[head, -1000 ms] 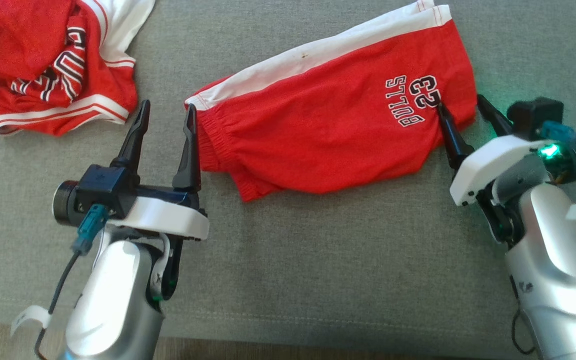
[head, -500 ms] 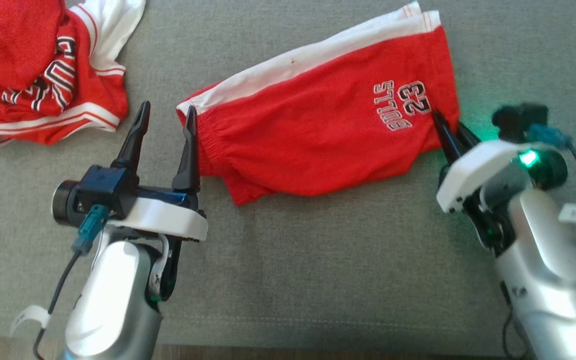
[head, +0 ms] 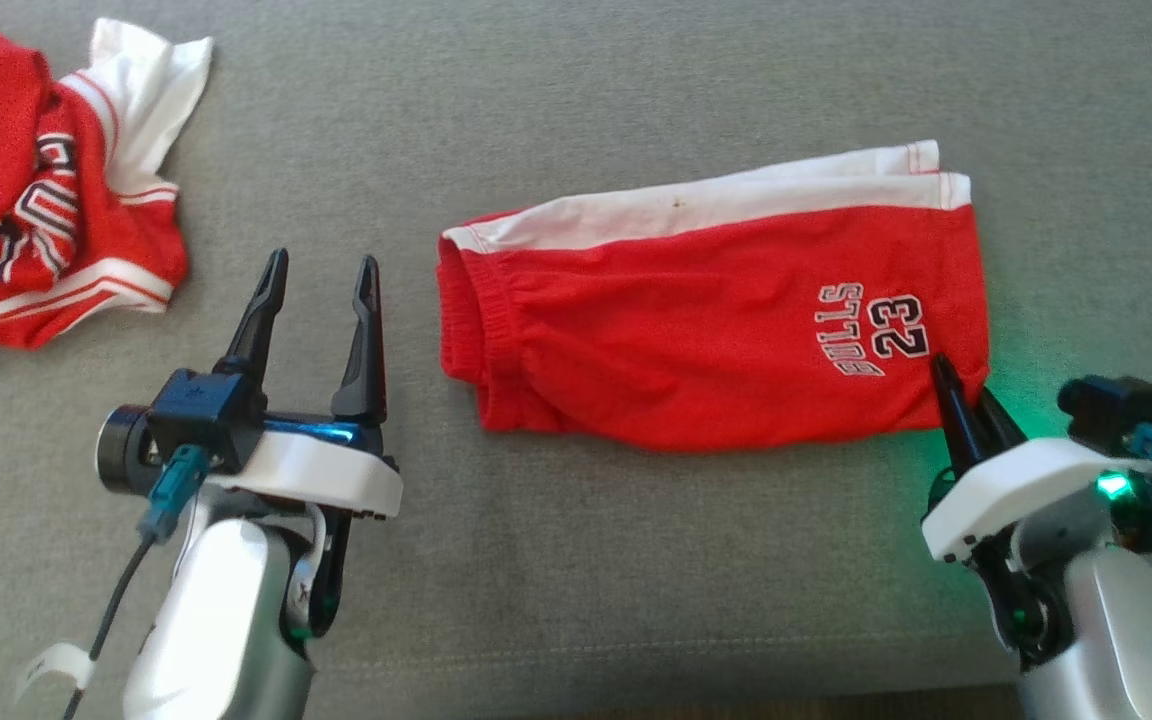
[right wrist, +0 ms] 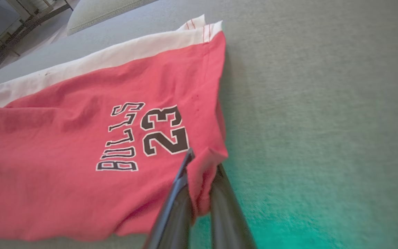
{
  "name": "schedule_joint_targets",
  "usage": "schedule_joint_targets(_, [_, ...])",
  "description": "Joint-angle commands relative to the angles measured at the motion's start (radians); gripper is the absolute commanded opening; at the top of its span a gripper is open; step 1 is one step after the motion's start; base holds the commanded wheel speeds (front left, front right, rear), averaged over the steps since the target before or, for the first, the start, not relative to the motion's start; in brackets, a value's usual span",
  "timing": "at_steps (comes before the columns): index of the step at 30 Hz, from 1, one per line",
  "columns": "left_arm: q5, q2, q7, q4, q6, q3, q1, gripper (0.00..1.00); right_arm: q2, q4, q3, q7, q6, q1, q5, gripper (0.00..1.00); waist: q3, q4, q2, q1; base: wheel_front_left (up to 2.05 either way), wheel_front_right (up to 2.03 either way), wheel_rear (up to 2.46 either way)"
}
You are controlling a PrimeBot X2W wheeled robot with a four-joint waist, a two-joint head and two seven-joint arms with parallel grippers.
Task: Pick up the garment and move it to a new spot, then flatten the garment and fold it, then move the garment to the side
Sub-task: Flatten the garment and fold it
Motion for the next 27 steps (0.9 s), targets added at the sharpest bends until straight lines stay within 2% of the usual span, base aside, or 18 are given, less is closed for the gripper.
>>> schedule_joint_targets(1, [0.003,0.023,-0.012,-0.032,0.004,0.030,-0.014,1.00,0.004,-0.042,0.014,0.001,0.004,-0.003,-0.005,0.00,-0.001,-0.005,0.0000,0.0000,0.00,0.00,0.00])
schedule_joint_targets(10, [-0.002,0.029,-0.007,-0.029,0.006,0.021,-0.015,1.00,0.024,-0.106,-0.038,0.039,0.004,0.035,-0.017,0.00,-0.012,-0.013,0.0000,0.0000,0.00,0.00,0.00])
schedule_joint_targets(14, [-0.007,0.031,-0.006,-0.025,0.007,0.020,-0.011,1.00,0.027,-0.142,-0.019,0.050,0.004,0.025,-0.007,0.00,-0.031,-0.008,0.0000,0.0000,0.00,0.00,0.00])
schedule_joint_targets(18, [-0.012,0.032,-0.006,-0.021,0.010,0.017,-0.003,1.00,0.029,-0.208,0.063,0.082,0.004,-0.004,0.072,0.00,-0.056,-0.002,0.0000,0.0000,0.00,0.00,0.00])
schedule_joint_targets(22, [-0.018,0.027,-0.005,-0.019,0.010,0.009,-0.002,1.00,0.016,-0.263,0.163,0.121,0.004,-0.058,0.097,0.00,-0.074,0.015,0.0000,0.0000,0.00,0.00,0.00])
schedule_joint_targets(27, [-0.023,0.021,-0.006,-0.013,0.008,-0.002,-0.002,1.00,0.016,-0.268,0.318,0.155,0.004,-0.148,0.125,0.00,-0.086,0.049,0.0000,0.0000,0.00,0.00,0.00])
